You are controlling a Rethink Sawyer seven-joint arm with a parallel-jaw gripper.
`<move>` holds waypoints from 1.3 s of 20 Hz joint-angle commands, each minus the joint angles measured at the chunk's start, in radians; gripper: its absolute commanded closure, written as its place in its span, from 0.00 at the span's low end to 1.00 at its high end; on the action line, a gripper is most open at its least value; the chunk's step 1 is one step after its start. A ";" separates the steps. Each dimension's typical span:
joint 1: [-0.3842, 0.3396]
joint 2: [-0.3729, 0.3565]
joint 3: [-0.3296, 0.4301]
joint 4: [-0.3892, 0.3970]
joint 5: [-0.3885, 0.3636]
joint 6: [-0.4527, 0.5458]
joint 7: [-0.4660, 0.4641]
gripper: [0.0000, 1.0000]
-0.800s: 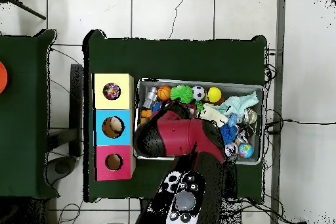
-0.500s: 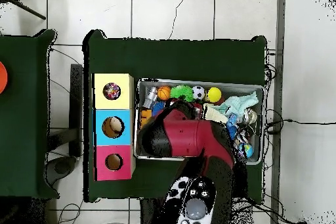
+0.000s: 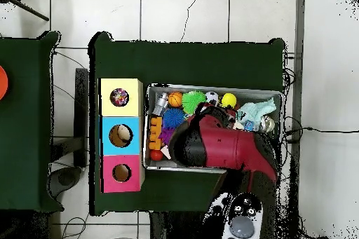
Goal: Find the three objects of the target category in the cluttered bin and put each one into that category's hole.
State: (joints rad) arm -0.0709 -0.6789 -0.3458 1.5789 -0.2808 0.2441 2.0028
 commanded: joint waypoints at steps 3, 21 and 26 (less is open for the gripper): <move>-0.058 0.085 0.124 0.000 0.011 0.059 0.051 0.00; -0.123 0.225 0.140 -0.001 0.021 -0.104 0.117 0.00; -0.155 0.229 0.166 0.001 0.011 -0.115 0.098 0.00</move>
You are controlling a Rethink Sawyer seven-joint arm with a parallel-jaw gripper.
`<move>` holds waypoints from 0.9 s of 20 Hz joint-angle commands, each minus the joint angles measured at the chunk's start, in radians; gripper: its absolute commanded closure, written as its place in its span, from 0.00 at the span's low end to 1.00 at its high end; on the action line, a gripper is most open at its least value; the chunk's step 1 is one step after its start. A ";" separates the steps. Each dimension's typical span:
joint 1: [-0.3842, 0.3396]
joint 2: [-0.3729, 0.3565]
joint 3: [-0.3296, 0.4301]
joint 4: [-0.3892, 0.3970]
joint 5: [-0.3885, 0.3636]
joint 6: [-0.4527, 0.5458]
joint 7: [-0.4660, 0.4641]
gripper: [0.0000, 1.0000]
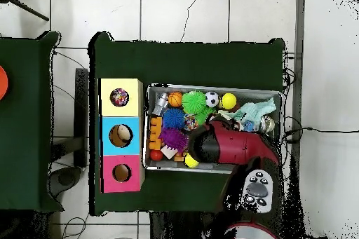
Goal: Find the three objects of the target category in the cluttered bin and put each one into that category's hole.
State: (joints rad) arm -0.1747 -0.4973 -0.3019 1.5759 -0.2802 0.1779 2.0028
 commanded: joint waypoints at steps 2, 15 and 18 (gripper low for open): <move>-0.054 0.050 0.119 0.000 0.006 -0.055 0.097 0.00; -0.065 0.112 0.071 -0.064 0.021 -0.109 0.127 0.00; -0.090 0.135 0.105 -0.064 0.010 -0.135 0.112 0.00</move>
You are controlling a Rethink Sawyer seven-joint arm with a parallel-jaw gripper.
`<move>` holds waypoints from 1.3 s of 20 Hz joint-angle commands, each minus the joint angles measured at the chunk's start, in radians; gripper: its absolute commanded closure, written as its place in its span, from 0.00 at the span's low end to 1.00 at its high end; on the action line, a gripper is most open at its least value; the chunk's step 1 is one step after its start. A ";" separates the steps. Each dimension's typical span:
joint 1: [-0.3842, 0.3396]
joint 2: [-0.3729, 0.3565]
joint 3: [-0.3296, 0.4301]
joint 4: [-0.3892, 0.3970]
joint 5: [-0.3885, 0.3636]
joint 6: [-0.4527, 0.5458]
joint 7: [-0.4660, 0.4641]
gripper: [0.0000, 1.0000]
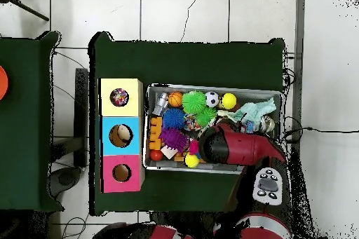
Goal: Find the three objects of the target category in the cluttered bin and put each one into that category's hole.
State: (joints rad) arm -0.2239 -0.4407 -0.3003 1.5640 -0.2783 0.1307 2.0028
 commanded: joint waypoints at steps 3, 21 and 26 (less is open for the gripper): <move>-0.051 0.091 0.109 -0.054 0.005 -0.103 0.106 0.00; -0.113 0.132 0.168 -0.086 -0.044 -0.160 0.047 1.00; -0.161 0.095 0.261 -0.050 -0.075 -0.134 0.017 1.00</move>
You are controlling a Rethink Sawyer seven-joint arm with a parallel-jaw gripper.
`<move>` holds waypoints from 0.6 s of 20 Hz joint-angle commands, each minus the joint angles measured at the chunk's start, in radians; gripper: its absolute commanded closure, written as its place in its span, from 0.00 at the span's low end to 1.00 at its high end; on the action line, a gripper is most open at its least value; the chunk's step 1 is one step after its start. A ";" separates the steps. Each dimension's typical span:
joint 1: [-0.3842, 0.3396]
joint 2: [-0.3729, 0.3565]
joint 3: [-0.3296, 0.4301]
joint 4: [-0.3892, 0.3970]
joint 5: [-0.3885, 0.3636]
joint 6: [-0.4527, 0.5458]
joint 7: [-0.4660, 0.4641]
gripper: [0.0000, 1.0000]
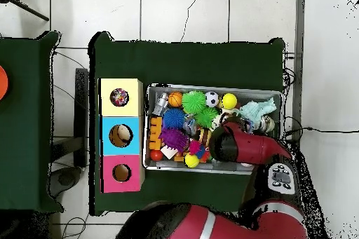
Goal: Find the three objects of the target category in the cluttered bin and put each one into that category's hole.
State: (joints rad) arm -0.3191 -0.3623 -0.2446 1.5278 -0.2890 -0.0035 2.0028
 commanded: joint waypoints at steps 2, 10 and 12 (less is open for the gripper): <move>-0.066 0.000 0.220 0.003 -0.072 -0.001 0.022 1.00; 0.019 -0.225 0.204 0.139 -0.040 0.114 0.069 1.00; 0.041 -0.273 0.200 0.156 -0.015 0.185 0.066 1.00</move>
State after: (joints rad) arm -0.3533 -0.4819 -0.1469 1.5861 -0.3329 0.0203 2.0028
